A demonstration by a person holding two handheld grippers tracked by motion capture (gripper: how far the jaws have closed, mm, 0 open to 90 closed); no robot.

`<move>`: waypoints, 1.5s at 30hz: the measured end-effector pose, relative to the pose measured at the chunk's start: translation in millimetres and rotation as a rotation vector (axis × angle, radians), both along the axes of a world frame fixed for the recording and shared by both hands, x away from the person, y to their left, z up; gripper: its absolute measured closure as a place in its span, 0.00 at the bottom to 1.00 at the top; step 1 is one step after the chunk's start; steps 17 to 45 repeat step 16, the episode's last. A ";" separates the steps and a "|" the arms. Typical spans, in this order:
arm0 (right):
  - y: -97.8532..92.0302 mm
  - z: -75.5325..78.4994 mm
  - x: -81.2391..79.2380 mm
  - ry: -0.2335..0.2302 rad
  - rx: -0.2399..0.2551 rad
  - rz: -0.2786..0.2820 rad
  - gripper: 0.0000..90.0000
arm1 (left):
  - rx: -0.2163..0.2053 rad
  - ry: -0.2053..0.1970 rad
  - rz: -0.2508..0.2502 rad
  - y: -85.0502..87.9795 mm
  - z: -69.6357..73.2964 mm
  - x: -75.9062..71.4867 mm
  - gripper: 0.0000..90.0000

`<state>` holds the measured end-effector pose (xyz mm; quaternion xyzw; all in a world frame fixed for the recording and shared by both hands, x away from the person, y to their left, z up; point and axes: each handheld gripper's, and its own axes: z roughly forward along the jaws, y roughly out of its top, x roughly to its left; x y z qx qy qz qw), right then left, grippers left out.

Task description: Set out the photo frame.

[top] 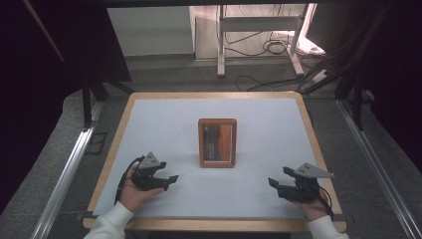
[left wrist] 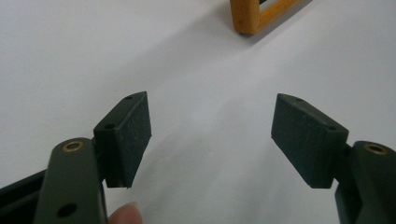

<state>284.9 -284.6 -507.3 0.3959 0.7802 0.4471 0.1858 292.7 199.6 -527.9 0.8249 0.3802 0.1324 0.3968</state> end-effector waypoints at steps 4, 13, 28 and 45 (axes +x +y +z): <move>0.5 -0.6 2.1 -0.005 -0.002 -0.004 0.28 | 0.003 0.000 0.002 0.3 -0.9 1.6 0.32; 3.4 -1.4 1.8 -0.017 -0.021 -0.007 0.27 | 0.003 -0.006 0.001 1.3 -1.5 2.8 0.32; 2.1 -1.5 1.6 -0.032 -0.024 -0.015 0.27 | 0.002 -0.008 0.001 1.1 -1.4 2.9 0.32; 2.1 -1.5 1.6 -0.032 -0.024 -0.015 0.27 | 0.002 -0.008 0.001 1.1 -1.4 2.9 0.32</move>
